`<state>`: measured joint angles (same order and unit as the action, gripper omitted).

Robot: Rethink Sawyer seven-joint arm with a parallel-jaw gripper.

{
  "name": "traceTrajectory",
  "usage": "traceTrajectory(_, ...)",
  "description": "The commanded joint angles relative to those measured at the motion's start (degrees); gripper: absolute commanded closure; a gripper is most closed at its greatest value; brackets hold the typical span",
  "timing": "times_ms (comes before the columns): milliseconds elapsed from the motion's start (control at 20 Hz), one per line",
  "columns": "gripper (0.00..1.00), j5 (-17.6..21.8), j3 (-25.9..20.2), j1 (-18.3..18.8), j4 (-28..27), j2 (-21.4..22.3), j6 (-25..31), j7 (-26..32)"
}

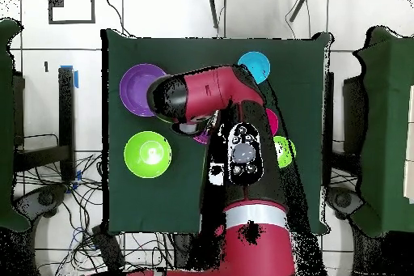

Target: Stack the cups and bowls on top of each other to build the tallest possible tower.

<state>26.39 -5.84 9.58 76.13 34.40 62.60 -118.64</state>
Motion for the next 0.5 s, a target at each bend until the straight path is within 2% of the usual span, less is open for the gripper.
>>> traceTrajectory(50, 0.0, 8.1, -2.1, -1.1, 5.2, -0.5, -3.4, 12.4)
traceTrajectory(200, 0.0, 9.5, -1.8, -1.7, 4.5, -0.9, -3.4, 11.1)
traceTrajectory(500, 0.0, 9.6, -3.4, -0.9, 4.4, -1.5, -3.8, 10.9)
